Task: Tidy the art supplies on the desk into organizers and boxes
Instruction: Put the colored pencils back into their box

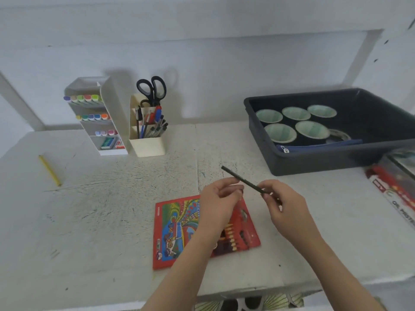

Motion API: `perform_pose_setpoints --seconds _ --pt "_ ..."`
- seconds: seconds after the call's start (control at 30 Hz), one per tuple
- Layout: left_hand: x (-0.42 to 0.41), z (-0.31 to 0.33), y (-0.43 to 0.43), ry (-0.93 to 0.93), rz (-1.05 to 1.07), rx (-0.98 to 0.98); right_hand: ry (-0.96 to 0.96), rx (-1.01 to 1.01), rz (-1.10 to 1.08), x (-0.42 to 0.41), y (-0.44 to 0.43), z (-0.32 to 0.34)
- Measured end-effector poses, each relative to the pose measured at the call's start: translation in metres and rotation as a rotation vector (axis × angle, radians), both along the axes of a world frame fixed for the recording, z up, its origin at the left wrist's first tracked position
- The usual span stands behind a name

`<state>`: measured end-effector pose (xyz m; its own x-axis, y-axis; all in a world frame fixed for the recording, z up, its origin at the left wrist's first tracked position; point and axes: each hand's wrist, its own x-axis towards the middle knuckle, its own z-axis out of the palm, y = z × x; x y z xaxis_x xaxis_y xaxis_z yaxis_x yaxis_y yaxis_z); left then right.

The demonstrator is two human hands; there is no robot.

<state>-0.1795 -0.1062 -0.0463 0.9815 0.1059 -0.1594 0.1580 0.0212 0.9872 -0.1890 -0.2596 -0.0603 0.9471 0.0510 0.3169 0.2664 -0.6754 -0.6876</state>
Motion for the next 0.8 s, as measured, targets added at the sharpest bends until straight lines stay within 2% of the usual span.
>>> perform_pose_setpoints --seconds 0.13,0.23,0.3,0.6,0.7,0.8 --pt "-0.009 -0.015 0.018 -0.154 0.092 0.482 -0.027 -0.216 -0.055 0.008 -0.016 -0.003" --pt "-0.016 -0.03 0.036 -0.138 0.162 0.844 -0.03 -0.312 -0.039 0.011 -0.022 -0.006" --pt "-0.019 -0.036 0.046 -0.117 0.215 0.978 -0.006 -0.36 -0.03 0.012 -0.024 -0.008" --pt "-0.018 -0.042 0.055 -0.171 0.264 0.962 -0.007 -0.402 -0.037 0.027 -0.023 -0.014" --pt "-0.018 -0.044 0.055 -0.193 0.278 0.939 -0.035 -0.386 -0.027 0.037 -0.023 -0.015" --pt "-0.018 -0.045 0.055 -0.204 0.28 0.911 0.015 -0.343 0.022 0.048 -0.027 -0.015"
